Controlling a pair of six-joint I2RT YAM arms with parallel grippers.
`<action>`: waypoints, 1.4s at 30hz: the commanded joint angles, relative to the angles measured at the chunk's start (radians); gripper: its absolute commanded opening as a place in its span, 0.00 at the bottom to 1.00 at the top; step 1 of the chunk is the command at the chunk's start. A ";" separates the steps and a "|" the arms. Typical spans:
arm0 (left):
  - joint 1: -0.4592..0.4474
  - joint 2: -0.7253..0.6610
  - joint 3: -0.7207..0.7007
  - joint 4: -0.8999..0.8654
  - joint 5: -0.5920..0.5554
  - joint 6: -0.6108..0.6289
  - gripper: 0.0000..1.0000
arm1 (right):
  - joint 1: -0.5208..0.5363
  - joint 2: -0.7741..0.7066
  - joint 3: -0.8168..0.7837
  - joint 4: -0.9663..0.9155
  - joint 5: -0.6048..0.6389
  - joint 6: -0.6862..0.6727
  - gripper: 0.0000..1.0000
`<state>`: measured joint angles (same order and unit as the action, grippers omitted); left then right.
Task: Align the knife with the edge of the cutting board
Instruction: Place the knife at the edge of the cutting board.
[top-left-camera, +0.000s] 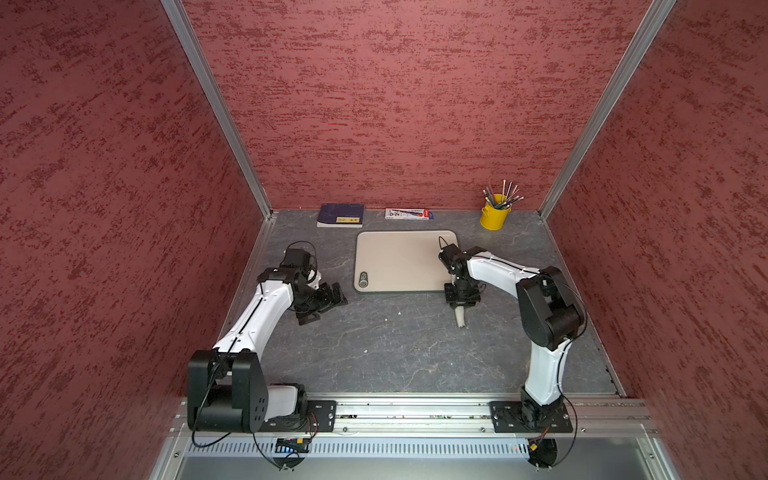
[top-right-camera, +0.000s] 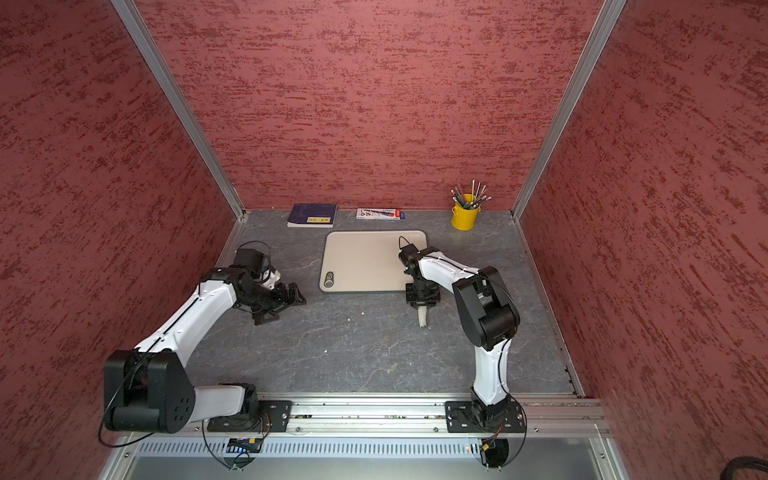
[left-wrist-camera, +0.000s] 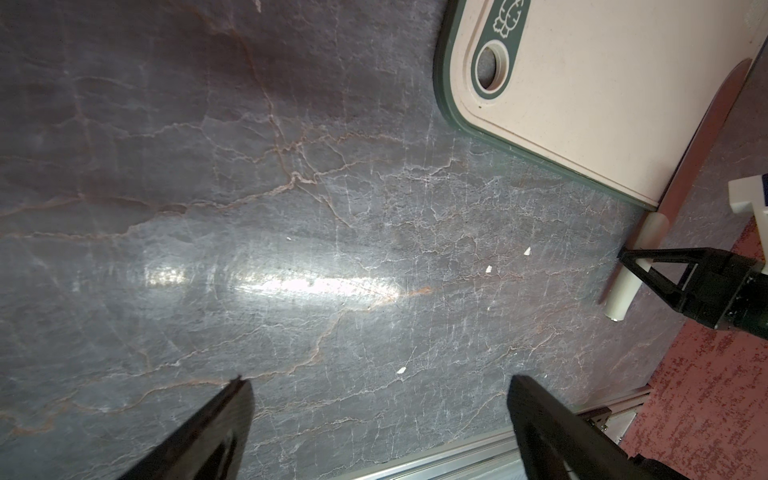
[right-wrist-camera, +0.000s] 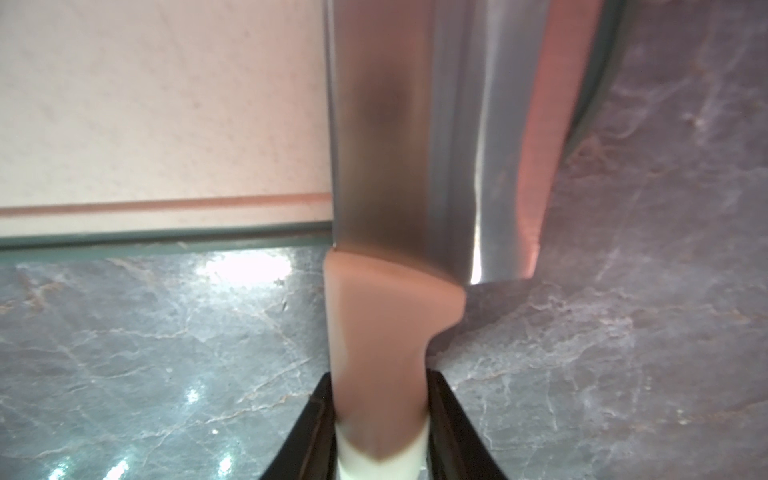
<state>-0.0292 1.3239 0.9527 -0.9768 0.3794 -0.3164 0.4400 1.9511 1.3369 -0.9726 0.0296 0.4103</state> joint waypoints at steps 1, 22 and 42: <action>-0.002 0.002 0.005 -0.007 -0.008 0.008 1.00 | -0.011 0.003 0.031 0.028 -0.014 -0.007 0.00; -0.003 0.007 0.006 -0.006 0.000 0.010 1.00 | -0.012 0.011 0.028 0.034 -0.030 0.003 0.31; -0.004 0.004 0.006 -0.008 -0.004 0.010 1.00 | -0.021 0.006 0.022 0.021 0.013 0.005 0.31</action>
<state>-0.0292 1.3239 0.9527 -0.9768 0.3801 -0.3164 0.4309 1.9511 1.3369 -0.9695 0.0051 0.4107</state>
